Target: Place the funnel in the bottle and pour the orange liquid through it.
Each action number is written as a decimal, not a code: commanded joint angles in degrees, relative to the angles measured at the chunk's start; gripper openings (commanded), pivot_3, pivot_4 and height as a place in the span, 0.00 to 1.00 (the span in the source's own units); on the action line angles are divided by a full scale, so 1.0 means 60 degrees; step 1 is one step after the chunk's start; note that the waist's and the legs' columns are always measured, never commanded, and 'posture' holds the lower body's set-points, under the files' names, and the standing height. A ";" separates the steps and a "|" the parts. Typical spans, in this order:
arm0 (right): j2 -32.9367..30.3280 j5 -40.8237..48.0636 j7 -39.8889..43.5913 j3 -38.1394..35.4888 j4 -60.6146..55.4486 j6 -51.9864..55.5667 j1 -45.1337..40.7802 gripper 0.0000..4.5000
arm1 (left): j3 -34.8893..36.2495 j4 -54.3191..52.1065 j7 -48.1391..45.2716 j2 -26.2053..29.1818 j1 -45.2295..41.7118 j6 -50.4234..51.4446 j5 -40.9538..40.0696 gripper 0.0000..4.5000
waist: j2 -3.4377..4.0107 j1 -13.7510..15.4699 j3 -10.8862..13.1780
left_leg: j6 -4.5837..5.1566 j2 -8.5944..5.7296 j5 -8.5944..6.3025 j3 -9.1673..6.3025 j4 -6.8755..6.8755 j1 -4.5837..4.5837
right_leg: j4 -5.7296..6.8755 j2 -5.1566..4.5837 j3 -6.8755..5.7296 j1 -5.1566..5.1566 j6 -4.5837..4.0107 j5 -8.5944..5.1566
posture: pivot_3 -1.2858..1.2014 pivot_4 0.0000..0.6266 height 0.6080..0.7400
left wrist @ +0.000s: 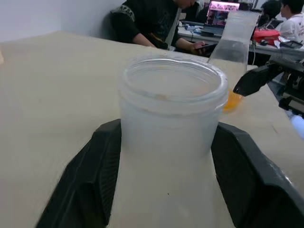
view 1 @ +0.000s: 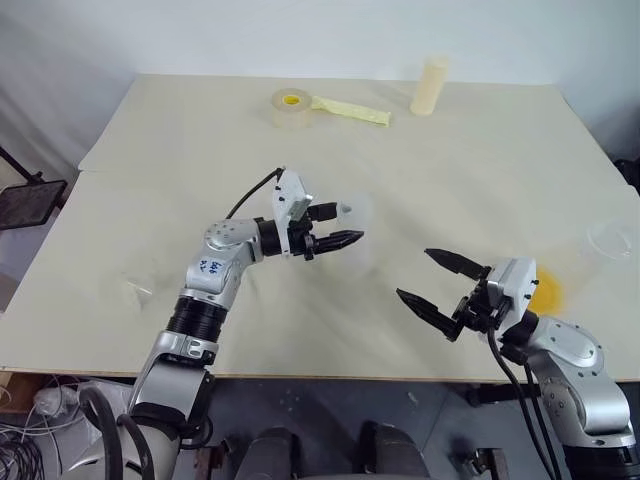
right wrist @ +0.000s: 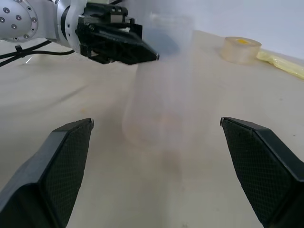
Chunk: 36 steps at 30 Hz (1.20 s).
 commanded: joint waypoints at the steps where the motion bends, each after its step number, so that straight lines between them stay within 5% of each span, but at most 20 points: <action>1: 0.0071 0.0007 -0.0021 -0.0206 -0.0115 -0.0330 0.0071 1.00 | -0.0063 -0.0288 -0.0097 -0.0010 -0.0207 0.0008 0.0080 0.95 | 0.0000 0.0002 0.0000 | 0.0000 0.0000 0.0000 0.0000 0.0000 0.0000 | -0.0001 0.0000 0.0001 0.0000 0.0000 0.0000 | 0.52 0.24 1.00; 18: 0.0112 -0.0106 0.0015 -0.0076 0.0154 -0.0599 -0.0095 1.00 | -0.0075 -0.1325 -0.0094 0.0302 0.0313 0.0147 0.0161 0.99 | 0.0000 -0.0008 0.0000 | 0.0001 0.0002 0.0000 -0.0013 0.0001 0.0001 | 0.0000 0.0000 0.0002 0.0001 0.0000 0.0000 | 0.52 0.24 1.00; 36: -0.0036 -0.0046 0.0274 -0.0011 0.0517 -0.0537 -0.0448 1.00 | 0.0813 -0.4350 0.0185 0.1519 0.1802 0.2677 -0.0930 0.99 | 0.0001 -0.0030 0.0000 | 0.0000 0.0010 0.0000 -0.0033 0.0003 0.0002 | 0.0003 0.0001 0.0006 0.0002 0.0000 0.0000 | 0.52 0.24 1.00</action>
